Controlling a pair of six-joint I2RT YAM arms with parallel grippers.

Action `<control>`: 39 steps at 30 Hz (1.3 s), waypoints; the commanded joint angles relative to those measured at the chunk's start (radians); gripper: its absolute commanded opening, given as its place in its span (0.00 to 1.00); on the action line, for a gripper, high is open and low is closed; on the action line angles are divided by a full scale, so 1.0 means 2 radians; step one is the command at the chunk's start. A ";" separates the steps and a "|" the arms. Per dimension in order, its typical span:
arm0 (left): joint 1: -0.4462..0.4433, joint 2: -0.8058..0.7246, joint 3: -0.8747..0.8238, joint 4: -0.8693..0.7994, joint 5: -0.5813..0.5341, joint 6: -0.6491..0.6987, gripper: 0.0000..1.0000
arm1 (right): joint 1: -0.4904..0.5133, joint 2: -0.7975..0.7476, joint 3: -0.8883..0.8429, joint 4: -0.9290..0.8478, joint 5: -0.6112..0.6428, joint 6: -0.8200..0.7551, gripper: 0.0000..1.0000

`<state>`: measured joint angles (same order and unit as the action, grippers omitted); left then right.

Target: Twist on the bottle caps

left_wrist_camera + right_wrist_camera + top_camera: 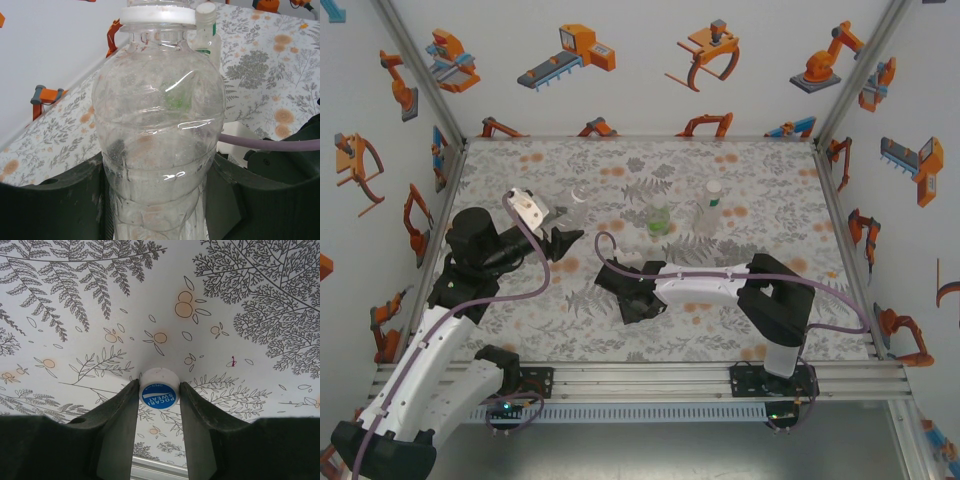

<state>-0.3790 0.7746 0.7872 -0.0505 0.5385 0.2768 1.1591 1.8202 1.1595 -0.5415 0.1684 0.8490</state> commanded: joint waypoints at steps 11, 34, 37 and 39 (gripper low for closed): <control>0.003 0.001 0.006 0.001 0.006 -0.006 0.00 | 0.001 0.005 0.001 -0.009 -0.017 0.012 0.41; 0.002 0.001 0.007 -0.001 0.007 -0.005 0.00 | 0.001 -0.017 0.006 -0.013 -0.008 0.007 0.33; 0.002 0.003 0.007 -0.004 0.012 -0.001 0.00 | -0.001 -0.048 -0.005 0.000 0.001 0.003 0.31; 0.003 0.004 0.008 -0.006 0.018 0.001 0.00 | -0.005 -0.070 -0.010 0.001 0.009 -0.007 0.31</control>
<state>-0.3790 0.7815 0.7872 -0.0551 0.5434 0.2771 1.1584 1.7714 1.1511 -0.5419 0.1509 0.8543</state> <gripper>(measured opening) 0.546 0.364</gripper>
